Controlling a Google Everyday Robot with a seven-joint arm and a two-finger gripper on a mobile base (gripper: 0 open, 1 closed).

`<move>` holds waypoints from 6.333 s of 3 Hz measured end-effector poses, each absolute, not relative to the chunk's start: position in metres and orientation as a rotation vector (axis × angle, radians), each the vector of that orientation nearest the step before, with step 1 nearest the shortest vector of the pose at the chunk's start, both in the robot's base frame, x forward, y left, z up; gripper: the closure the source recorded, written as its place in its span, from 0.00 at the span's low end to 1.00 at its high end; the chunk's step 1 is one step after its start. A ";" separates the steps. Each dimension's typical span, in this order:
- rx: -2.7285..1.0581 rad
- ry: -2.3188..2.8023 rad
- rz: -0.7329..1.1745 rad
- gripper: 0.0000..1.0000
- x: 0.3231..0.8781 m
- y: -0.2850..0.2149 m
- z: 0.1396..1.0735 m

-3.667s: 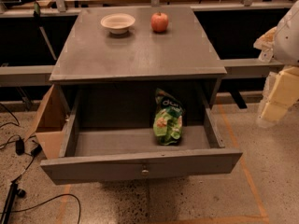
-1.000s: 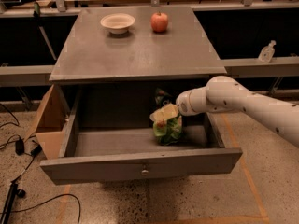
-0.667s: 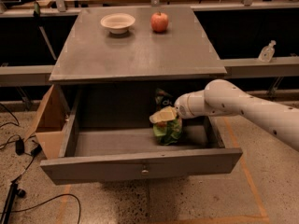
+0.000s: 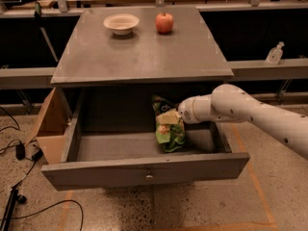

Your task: Pick green rice chip bag from top drawer and place on counter

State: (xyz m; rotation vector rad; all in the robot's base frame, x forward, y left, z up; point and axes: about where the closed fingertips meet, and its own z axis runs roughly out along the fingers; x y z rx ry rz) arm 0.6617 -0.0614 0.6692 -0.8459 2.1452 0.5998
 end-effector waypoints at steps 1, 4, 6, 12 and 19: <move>-0.863 2.065 0.591 0.93 0.632 -0.082 0.685; -0.890 1.728 0.440 1.00 0.582 -0.154 0.801; -0.839 1.451 0.318 1.00 0.567 -0.227 0.944; -1.068 1.205 0.571 1.00 0.706 -0.052 0.975; -0.831 1.364 0.280 0.00 0.723 -0.169 0.980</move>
Offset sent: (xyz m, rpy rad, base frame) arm -0.0895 -0.0727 0.0517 0.0338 -0.2165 0.0511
